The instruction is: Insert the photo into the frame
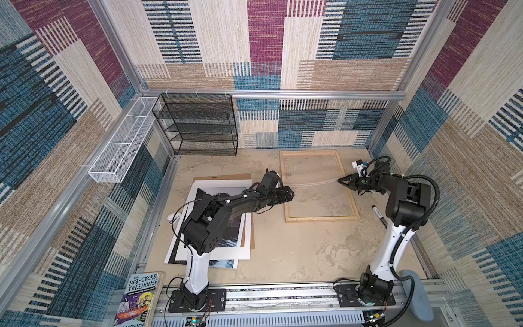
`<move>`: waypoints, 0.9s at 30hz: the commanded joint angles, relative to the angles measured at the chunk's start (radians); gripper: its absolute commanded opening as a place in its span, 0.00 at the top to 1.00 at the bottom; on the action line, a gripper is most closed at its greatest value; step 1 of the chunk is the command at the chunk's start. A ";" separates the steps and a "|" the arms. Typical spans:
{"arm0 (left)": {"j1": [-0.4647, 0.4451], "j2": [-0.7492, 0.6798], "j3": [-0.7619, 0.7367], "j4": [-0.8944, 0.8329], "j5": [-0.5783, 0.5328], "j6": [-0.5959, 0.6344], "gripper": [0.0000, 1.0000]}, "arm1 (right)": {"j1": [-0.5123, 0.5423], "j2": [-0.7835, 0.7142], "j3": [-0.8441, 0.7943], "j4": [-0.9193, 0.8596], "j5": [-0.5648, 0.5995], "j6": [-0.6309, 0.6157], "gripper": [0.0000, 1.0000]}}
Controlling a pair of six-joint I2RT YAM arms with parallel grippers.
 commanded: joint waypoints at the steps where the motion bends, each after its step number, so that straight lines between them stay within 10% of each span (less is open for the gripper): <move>1: 0.001 -0.009 0.000 -0.005 -0.004 0.014 0.25 | -0.002 0.006 0.013 -0.006 -0.022 -0.025 0.83; 27: 0.003 -0.017 -0.015 -0.022 -0.039 0.004 0.28 | -0.017 0.010 0.023 -0.041 -0.019 -0.061 0.83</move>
